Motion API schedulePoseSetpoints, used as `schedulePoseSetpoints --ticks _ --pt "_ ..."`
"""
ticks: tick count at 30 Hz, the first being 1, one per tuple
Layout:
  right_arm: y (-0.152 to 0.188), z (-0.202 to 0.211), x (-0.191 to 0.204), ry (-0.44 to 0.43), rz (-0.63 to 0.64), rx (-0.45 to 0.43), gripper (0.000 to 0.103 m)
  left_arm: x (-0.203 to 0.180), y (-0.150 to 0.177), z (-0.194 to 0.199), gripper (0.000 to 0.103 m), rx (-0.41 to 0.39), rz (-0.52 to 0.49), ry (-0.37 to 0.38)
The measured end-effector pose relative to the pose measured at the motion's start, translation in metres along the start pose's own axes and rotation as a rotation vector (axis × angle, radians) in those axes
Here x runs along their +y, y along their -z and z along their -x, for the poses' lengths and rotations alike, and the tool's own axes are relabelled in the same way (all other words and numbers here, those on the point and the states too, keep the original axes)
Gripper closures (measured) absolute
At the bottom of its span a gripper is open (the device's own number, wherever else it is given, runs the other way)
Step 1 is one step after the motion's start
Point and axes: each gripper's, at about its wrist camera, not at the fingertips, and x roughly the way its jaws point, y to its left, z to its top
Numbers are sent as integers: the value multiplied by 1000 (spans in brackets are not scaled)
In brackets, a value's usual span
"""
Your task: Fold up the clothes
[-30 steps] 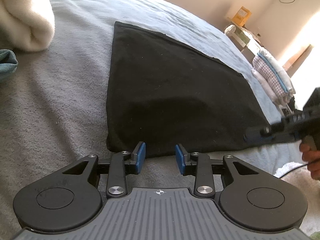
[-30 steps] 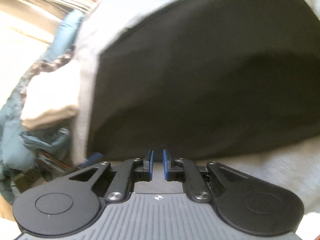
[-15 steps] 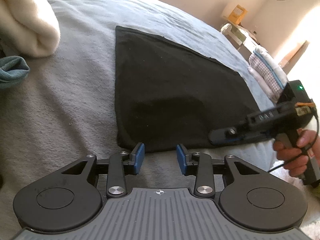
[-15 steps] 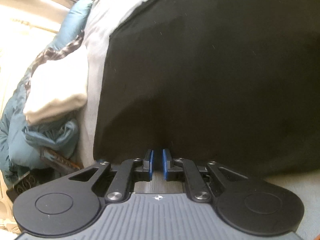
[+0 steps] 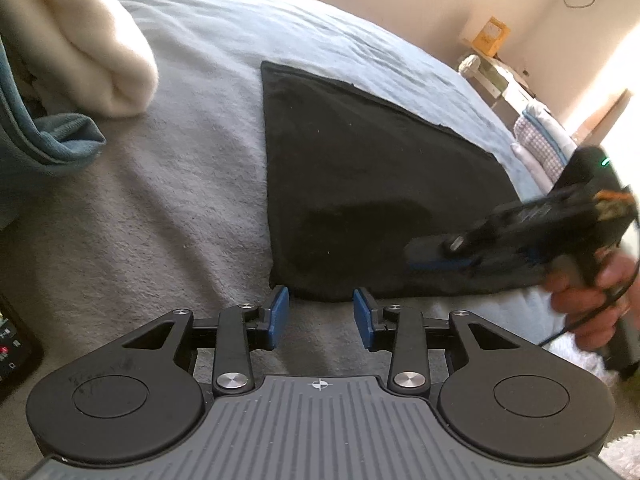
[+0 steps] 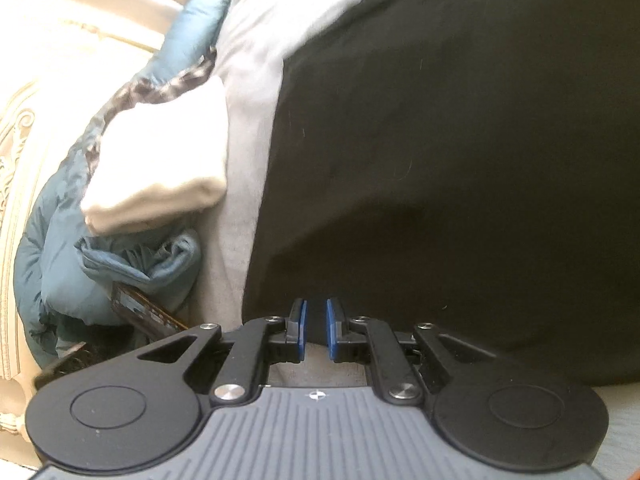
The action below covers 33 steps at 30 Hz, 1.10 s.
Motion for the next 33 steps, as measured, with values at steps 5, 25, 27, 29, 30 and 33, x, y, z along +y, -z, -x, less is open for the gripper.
schedulePoseSetpoints --ticks 5,25,27,29,30,33 --pt "24 -17 0 -8 -9 84 92 3 -4 3 68 -11 7 -12" --pt "15 -75 32 -142 20 41 92 19 -22 21 68 -93 82 -48" --pt "20 -81 38 -135 47 65 92 20 -22 19 68 -94 87 -49" --pt "28 -88 45 -120 82 98 92 21 -23 18 68 -95 91 -48" --pt "32 -90 48 -112 99 112 92 21 -23 18 68 -96 93 -47" --pt "41 -87 52 -97 115 131 92 20 -24 16 68 -101 88 -42"
